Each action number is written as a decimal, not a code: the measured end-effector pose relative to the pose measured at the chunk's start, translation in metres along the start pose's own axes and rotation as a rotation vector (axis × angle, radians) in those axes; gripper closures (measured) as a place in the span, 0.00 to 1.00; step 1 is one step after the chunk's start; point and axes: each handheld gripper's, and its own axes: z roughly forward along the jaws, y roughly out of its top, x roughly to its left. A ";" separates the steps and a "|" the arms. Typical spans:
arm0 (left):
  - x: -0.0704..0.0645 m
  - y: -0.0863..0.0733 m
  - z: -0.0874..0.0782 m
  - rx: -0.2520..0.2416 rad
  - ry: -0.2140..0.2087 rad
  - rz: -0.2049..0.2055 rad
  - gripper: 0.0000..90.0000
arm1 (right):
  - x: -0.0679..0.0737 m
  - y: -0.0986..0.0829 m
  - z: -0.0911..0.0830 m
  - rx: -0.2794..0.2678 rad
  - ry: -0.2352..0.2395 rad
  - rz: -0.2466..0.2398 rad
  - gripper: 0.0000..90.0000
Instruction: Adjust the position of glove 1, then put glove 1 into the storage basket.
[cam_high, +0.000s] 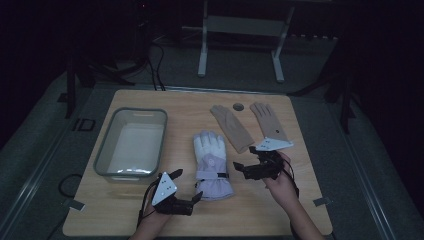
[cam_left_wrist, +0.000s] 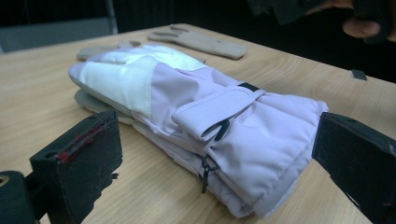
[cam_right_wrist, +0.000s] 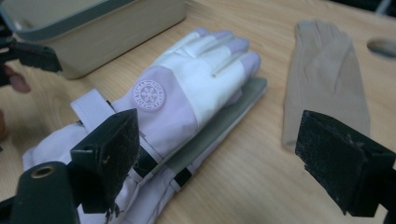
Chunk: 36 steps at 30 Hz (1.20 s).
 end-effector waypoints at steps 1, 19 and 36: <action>0.000 0.003 0.002 0.011 -0.003 -0.013 0.02 | 0.000 -0.001 0.000 -0.002 0.000 0.012 0.14; 0.012 0.024 0.033 0.164 0.066 -0.134 0.07 | -0.003 -0.001 0.073 0.072 0.029 0.139 0.37; 0.032 0.004 0.062 0.368 0.011 -0.225 0.10 | -0.018 -0.024 0.105 0.207 0.198 0.225 0.37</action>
